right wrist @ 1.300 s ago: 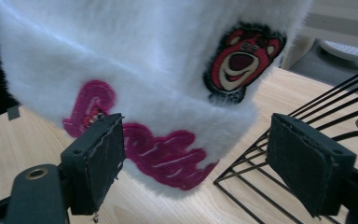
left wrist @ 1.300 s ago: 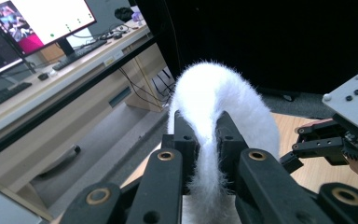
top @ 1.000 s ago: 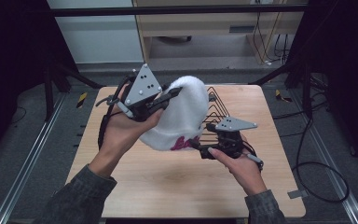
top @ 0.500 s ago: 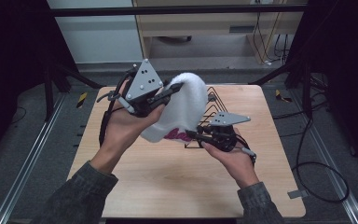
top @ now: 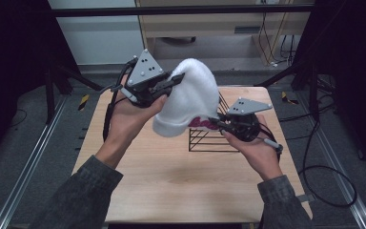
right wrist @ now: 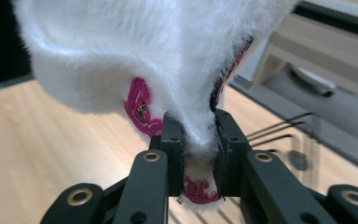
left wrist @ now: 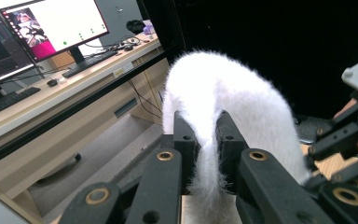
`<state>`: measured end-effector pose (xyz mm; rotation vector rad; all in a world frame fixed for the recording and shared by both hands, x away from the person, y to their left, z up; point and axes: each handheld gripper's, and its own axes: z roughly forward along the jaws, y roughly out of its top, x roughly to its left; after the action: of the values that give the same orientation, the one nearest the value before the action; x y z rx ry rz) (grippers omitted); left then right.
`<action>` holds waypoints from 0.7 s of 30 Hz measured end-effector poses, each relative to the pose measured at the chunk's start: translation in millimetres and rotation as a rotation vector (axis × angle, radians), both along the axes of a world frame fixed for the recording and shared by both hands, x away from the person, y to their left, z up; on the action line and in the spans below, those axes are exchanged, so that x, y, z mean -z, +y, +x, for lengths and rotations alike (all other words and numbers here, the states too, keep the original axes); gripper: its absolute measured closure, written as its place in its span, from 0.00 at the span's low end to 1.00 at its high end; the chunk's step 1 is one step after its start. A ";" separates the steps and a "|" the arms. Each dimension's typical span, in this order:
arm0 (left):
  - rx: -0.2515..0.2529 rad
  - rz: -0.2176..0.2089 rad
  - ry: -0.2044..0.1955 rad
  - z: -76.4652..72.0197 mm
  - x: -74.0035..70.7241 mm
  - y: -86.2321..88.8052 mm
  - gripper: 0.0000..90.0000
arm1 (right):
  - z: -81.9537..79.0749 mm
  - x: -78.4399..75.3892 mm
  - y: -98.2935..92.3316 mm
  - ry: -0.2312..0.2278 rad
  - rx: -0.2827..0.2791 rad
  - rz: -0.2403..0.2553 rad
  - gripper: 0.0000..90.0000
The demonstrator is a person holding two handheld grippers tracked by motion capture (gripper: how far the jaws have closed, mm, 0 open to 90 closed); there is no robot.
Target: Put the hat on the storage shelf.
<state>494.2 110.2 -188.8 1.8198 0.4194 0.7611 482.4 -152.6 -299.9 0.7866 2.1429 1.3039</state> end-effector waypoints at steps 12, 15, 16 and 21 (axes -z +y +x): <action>-0.002 -0.035 0.010 33.5 12.7 -24.6 0.91 | 28.6 -10.2 -27.6 -0.023 0.090 -0.046 0.86; -0.003 -0.034 0.019 42.1 19.2 -31.3 0.91 | 35.9 -5.9 -35.4 -0.017 0.107 -0.058 0.86; -0.005 -0.031 0.018 43.2 20.4 -33.0 0.91 | 37.9 -4.3 -38.4 -0.015 0.112 -0.054 0.86; -0.002 -0.036 0.012 46.1 22.6 -42.0 0.91 | 39.5 -1.7 -51.3 -0.018 0.130 -0.024 0.85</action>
<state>540.3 68.2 -211.4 1.7916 0.4402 0.7401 521.9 -203.9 -298.2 0.8847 2.0537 1.2119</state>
